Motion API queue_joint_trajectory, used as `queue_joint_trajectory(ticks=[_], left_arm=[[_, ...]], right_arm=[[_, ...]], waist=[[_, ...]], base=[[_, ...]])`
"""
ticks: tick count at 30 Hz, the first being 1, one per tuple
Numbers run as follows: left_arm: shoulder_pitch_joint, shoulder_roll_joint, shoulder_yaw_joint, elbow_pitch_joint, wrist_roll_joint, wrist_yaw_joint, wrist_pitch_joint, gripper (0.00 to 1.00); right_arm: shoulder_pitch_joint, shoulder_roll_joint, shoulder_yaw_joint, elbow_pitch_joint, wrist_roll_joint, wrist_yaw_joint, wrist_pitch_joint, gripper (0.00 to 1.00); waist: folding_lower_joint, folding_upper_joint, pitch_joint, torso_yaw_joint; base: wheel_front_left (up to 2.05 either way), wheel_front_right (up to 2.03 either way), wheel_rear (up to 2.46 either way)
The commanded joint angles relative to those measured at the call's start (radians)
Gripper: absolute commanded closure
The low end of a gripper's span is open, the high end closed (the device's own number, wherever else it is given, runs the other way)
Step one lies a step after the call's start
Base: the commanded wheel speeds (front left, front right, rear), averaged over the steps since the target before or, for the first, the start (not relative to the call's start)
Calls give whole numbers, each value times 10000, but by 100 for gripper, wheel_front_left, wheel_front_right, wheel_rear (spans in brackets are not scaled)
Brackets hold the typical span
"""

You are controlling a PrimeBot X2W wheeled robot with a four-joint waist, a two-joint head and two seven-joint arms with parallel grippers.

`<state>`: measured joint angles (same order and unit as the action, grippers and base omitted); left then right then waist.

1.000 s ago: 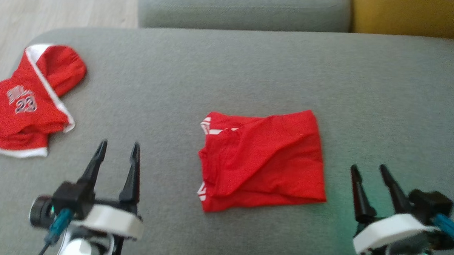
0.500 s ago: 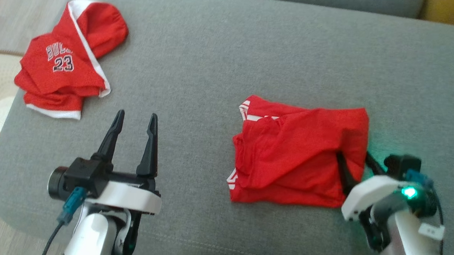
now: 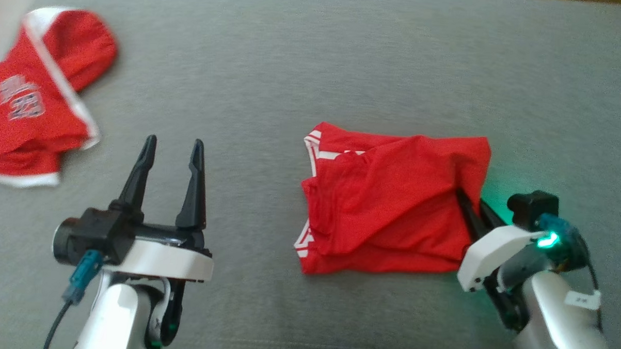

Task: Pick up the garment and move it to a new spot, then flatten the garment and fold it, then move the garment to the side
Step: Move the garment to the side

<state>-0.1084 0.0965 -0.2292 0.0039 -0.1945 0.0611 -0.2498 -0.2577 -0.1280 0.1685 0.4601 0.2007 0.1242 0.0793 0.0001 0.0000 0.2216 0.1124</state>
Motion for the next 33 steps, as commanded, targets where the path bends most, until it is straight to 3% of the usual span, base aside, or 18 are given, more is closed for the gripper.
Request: queue_joint_trajectory(ticks=[1,7,16,22,33], left_arm=[[-429,121,419,-397,104,-36,-118,0],[-554,160,434,-503,201,-112,-119,0],[-1022,224,277,-528,359,-313,-119,0],[-1458,292,139,-493,461,-471,-120,0],[-2255,189,-135,-426,593,-775,-120,0]], right_arm=[[-456,-354,259,-444,-68,65,45,100],[-944,-1283,245,-778,-93,65,325,100],[-2619,-2818,-1079,-257,-49,65,615,100],[-3852,-3475,-1549,335,-231,65,724,100],[-5133,-3579,-2414,1896,-1112,65,830,100]], waist=[[-1,0,156,-834],[-1,0,372,-1888],[-1,0,1076,-2931],[-1,0,1768,-3027],[-1,0,2883,-2635]], base=[[0,0,0],[0,0,0],[0,0,0],[0,0,0],[0,0,0]])
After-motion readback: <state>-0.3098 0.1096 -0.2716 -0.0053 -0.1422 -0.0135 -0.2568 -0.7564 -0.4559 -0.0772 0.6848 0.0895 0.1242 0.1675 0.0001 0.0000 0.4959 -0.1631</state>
